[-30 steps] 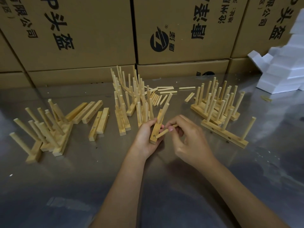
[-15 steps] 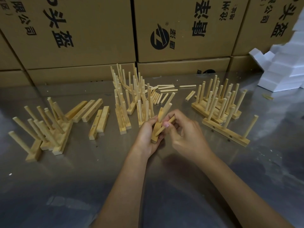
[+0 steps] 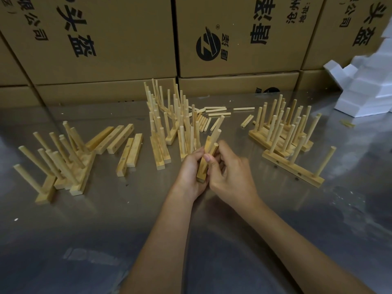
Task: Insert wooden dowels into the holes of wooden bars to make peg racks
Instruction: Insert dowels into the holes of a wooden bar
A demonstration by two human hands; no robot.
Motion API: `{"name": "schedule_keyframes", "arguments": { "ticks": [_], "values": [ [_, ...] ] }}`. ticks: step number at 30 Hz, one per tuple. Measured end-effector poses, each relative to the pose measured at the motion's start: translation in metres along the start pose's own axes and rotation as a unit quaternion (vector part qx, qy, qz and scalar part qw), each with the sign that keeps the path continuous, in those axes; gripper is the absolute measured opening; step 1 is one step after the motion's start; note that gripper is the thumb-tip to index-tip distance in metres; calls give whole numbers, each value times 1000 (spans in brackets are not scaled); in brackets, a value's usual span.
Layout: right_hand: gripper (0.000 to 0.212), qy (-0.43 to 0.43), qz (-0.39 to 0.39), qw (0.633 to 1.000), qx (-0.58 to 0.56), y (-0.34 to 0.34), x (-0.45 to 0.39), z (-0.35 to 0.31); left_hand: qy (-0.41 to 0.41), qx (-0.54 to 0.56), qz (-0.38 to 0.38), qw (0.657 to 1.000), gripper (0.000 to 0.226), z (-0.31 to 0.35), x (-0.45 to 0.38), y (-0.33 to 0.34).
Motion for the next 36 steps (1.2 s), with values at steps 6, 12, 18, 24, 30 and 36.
{"name": "schedule_keyframes", "arguments": {
  "ticks": [6,12,18,24,30,36],
  "values": [
    [15,-6,50,999,-6,3,4,-1,-3,-8,23,1000,40,3,6,-1],
    [11,7,61,996,-57,9,8,3,2,1,39,999,35,3,9,-1],
    [16,37,-3,999,5,10,11,18,-23,49,67,996,25,0,14,2],
    [15,55,-89,994,18,16,11,27,-39,43,105,993,26,0,14,2],
    [13,49,-87,995,-4,13,10,27,-54,45,81,994,39,-2,13,5],
    [9,110,-36,993,26,-8,8,48,-37,-59,33,997,28,0,9,15]
  ]
}}
Point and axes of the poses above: each hand's wrist, its own x-axis away from the middle knuckle, its own y-axis out of the palm, z = x × y, the point moved 7 cm from there along -x, towards the middle knuckle, and after that the axes turned 11 degrees about -z, right-handed, at the moved point
